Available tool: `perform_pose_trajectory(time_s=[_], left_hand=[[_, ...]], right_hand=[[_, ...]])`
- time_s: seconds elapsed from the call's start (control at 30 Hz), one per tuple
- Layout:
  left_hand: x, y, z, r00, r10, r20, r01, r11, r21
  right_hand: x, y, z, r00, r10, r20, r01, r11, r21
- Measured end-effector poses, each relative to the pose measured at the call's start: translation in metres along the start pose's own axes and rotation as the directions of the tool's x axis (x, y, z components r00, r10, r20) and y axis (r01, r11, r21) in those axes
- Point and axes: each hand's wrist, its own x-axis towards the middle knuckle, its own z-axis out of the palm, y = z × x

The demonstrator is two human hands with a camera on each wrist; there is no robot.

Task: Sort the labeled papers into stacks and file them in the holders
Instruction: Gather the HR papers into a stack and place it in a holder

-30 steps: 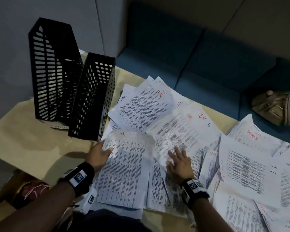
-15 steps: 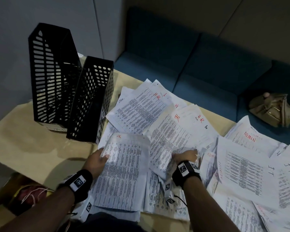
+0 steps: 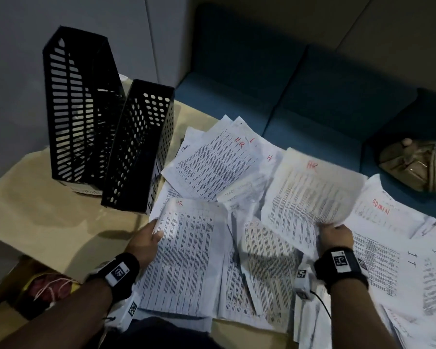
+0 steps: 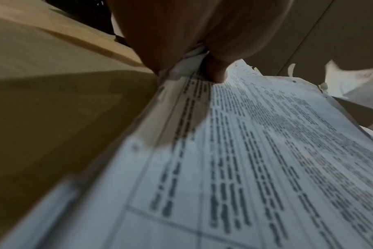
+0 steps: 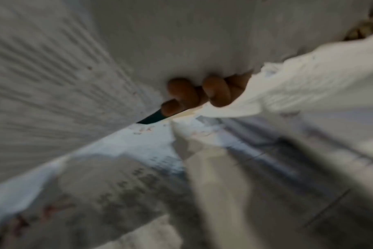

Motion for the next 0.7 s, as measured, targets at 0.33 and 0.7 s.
perform_pose_trajectory(time_s=[0.33, 0.7], left_hand=[[0.009, -0.01, -0.004, 0.999, 0.02, 0.026, -0.021, 1.0, 0.022], [0.009, -0.01, -0.002, 0.998, 0.066, -0.004, -0.066, 0.996, 0.06]], right_hand=[[0.002, 0.006, 0.034, 0.927, -0.169, 0.336, 0.306, 0.857, -0.414], [0.001, 0.005, 0.072, 0.956, -0.173, 0.236, 0.25, 0.902, -0.351]])
